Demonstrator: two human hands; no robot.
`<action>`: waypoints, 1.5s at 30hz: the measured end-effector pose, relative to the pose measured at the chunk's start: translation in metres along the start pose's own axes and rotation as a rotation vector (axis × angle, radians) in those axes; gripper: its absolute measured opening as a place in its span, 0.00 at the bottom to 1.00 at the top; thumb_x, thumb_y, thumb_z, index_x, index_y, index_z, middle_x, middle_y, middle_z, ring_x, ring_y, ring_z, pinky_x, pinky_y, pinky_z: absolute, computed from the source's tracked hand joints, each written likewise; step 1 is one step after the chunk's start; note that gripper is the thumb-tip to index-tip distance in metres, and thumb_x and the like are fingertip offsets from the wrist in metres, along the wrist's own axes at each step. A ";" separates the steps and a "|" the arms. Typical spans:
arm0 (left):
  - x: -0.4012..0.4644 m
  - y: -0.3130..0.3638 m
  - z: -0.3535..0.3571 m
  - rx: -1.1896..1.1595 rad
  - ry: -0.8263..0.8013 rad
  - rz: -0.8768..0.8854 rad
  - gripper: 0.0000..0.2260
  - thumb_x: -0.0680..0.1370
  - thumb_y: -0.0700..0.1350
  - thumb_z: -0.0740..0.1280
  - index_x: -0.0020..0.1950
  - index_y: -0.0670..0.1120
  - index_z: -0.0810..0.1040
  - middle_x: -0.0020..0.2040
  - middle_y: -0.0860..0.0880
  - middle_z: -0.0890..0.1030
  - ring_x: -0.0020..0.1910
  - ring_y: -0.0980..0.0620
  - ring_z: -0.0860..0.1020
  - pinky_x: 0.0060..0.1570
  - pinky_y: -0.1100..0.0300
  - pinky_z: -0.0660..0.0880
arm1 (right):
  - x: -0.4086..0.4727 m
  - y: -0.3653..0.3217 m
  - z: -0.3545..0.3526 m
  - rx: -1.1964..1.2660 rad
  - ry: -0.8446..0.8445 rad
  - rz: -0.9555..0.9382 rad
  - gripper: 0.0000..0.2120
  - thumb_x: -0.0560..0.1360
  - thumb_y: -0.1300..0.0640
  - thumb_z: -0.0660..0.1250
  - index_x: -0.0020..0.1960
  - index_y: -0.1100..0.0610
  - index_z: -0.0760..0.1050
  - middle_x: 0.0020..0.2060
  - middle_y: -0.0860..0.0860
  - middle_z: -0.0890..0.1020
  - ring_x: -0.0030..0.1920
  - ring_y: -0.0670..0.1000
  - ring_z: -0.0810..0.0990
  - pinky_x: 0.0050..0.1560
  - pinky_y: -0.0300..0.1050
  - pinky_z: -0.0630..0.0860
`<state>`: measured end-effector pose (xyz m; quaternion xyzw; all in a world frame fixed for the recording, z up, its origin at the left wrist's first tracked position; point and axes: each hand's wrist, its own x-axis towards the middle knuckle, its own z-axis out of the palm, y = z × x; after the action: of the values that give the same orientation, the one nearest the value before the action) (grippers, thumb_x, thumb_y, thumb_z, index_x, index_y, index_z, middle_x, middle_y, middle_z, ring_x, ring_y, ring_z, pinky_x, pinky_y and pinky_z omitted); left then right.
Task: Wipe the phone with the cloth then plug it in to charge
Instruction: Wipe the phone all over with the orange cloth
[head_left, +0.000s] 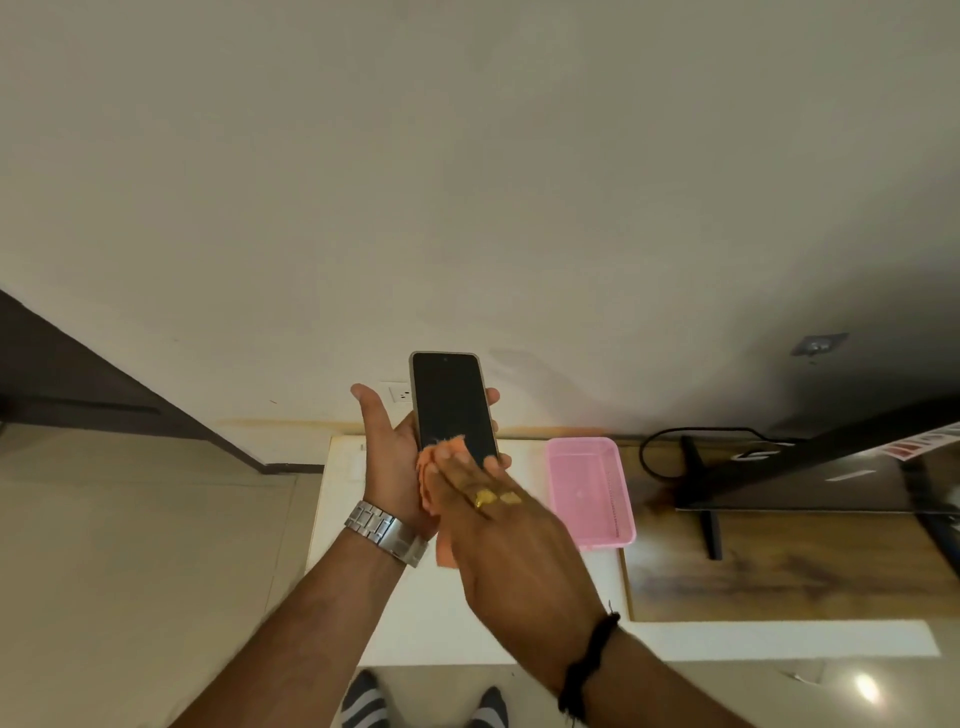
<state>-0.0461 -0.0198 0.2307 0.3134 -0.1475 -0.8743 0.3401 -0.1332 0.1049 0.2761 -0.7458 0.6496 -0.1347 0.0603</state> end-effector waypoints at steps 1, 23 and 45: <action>0.001 0.000 -0.001 -0.008 0.009 0.005 0.53 0.69 0.83 0.44 0.75 0.46 0.74 0.70 0.36 0.79 0.53 0.38 0.83 0.55 0.42 0.79 | 0.005 0.006 -0.004 0.000 -0.014 0.036 0.36 0.67 0.58 0.78 0.74 0.57 0.71 0.71 0.53 0.74 0.70 0.52 0.74 0.70 0.48 0.63; 0.008 -0.020 -0.020 0.040 0.165 -0.117 0.49 0.65 0.82 0.54 0.65 0.46 0.84 0.65 0.37 0.83 0.63 0.39 0.82 0.65 0.43 0.76 | 0.063 0.047 0.032 0.151 -0.047 0.040 0.32 0.79 0.67 0.54 0.81 0.53 0.55 0.80 0.49 0.60 0.79 0.49 0.57 0.79 0.49 0.56; 0.025 -0.030 -0.057 0.059 0.067 -0.248 0.37 0.81 0.68 0.53 0.74 0.41 0.75 0.64 0.38 0.81 0.53 0.41 0.81 0.60 0.42 0.75 | 0.002 0.048 0.048 0.082 -0.089 0.020 0.34 0.62 0.71 0.79 0.67 0.57 0.78 0.60 0.55 0.84 0.53 0.56 0.86 0.51 0.52 0.83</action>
<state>-0.0387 -0.0173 0.1624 0.3684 -0.1218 -0.8939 0.2246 -0.1656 0.0919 0.2174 -0.7414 0.6476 -0.1275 0.1211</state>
